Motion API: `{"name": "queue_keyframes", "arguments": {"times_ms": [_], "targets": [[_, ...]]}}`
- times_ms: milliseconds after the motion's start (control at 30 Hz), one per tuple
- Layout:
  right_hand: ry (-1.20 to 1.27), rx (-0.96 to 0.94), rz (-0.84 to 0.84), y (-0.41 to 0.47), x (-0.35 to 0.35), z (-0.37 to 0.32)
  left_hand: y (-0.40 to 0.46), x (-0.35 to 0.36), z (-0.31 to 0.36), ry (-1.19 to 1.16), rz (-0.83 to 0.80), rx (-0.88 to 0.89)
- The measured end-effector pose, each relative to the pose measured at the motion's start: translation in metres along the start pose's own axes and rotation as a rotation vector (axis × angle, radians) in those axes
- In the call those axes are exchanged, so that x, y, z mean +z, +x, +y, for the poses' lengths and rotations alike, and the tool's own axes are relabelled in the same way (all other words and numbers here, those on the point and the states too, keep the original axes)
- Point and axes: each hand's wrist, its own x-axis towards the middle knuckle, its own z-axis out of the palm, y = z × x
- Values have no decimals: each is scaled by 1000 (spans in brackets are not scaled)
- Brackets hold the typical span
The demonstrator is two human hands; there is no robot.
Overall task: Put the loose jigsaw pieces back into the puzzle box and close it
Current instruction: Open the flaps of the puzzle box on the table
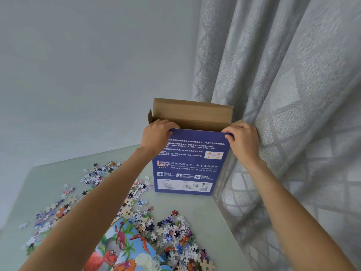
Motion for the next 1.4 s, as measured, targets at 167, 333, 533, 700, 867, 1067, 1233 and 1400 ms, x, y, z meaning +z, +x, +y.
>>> {"name": "queue_keyframes", "arguments": {"times_ms": [167, 333, 533, 700, 867, 1067, 1233, 1400], "targets": [[2, -15, 28, -3, 0, -3, -3, -1, -3, 7, 2, -9], [46, -49, 44, 1, 4, -18, -11, -7, -15, 11, 14, -53], [-80, -37, 2, -5, 4, -17, -13, -6, -11, -3, 0, -6], [-119, -51, -14, -7, 10, -17, -17, -7, -14, 10, 16, 9], [-126, -62, -14, -2, 11, -21, -19, -10, -13, 5, 7, 16], [-74, -106, 49, 4, 9, -29, -20, -7, -10, 11, 33, 52], [94, -269, 233, -15, -2, -49, -33, -11, 0, 4, 235, 119], [193, -360, 174, -76, 22, -71, -98, -19, 11, -128, 398, 21]]}}
